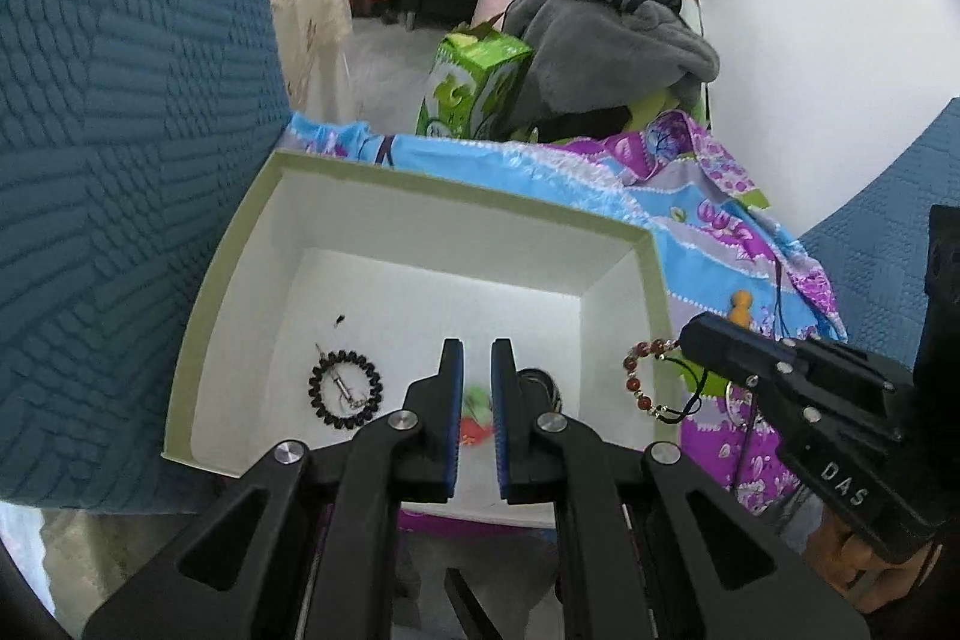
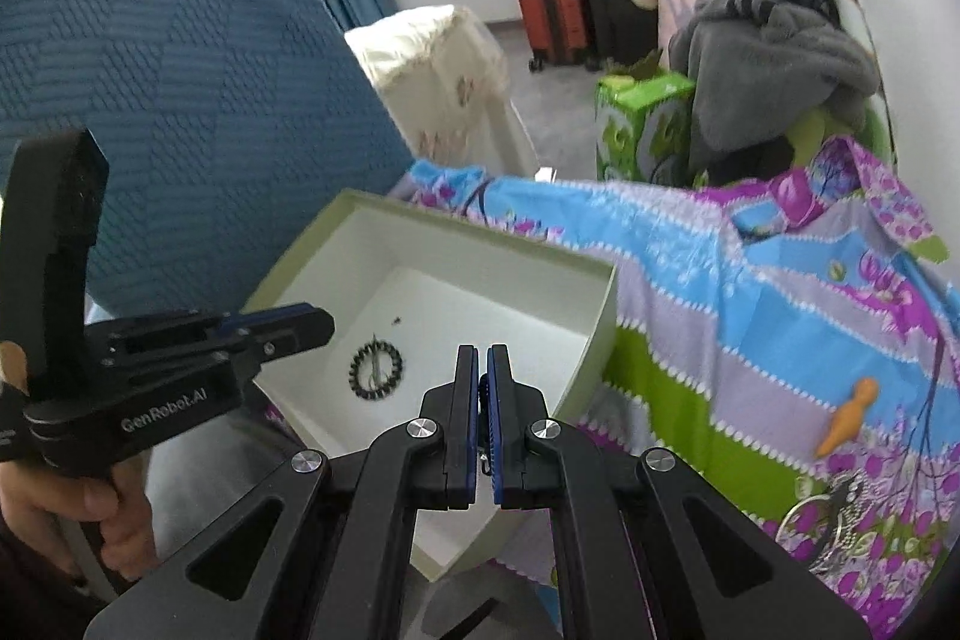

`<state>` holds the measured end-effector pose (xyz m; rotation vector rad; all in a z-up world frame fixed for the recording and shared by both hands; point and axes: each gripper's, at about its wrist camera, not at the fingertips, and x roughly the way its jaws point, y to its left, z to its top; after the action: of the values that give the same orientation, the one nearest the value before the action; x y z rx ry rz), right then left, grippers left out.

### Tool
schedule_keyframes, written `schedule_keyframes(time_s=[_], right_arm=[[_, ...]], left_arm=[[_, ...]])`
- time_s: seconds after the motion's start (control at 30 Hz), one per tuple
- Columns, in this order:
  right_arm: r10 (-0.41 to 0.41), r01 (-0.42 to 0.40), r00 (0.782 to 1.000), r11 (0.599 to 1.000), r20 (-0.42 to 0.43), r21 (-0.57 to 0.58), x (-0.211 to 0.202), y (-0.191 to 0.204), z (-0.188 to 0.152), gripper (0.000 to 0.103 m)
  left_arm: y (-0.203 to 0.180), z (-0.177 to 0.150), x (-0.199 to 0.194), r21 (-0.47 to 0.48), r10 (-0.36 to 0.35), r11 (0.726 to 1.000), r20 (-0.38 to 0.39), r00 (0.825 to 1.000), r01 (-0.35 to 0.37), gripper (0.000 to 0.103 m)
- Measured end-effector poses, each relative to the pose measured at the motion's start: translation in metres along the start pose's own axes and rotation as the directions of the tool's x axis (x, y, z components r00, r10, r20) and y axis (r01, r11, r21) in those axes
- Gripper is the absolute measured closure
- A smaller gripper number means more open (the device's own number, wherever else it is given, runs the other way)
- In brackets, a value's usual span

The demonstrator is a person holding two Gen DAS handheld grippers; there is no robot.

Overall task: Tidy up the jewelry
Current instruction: 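Carry the silver chains into the white box and open both tools there, then move both open tools back from the box to the cloth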

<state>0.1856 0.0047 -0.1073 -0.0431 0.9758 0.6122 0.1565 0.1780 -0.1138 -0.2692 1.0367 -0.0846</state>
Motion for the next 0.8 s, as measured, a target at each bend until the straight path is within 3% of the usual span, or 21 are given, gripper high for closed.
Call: schedule_keyframes(time_s=[0.17,0.33,0.4,0.8], right_arm=[[-0.002,0.001,0.999,1.000,-0.044,-0.006,0.014,0.002,-0.006,0.100],[0.025,-0.024,0.999,1.000,-0.040,0.007,0.008,-0.001,-0.002,0.089],[0.029,-0.029,1.000,1.000,-0.013,0.005,-0.004,0.000,0.001,0.082],[-0.028,0.034,0.985,0.999,0.173,-0.027,-0.100,-0.008,0.025,0.079]], left_arm=[[0.005,-0.004,0.007,-0.016,0.006,1.000,-0.018,1.000,-0.006,0.094],[0.001,-0.002,-0.002,-0.021,0.012,1.000,0.001,1.000,-0.012,0.094],[-0.001,0.001,-0.010,-0.023,0.012,1.000,0.018,1.000,-0.012,0.094],[-0.048,0.019,-0.071,0.020,-0.009,1.000,0.159,0.987,0.006,0.091]])
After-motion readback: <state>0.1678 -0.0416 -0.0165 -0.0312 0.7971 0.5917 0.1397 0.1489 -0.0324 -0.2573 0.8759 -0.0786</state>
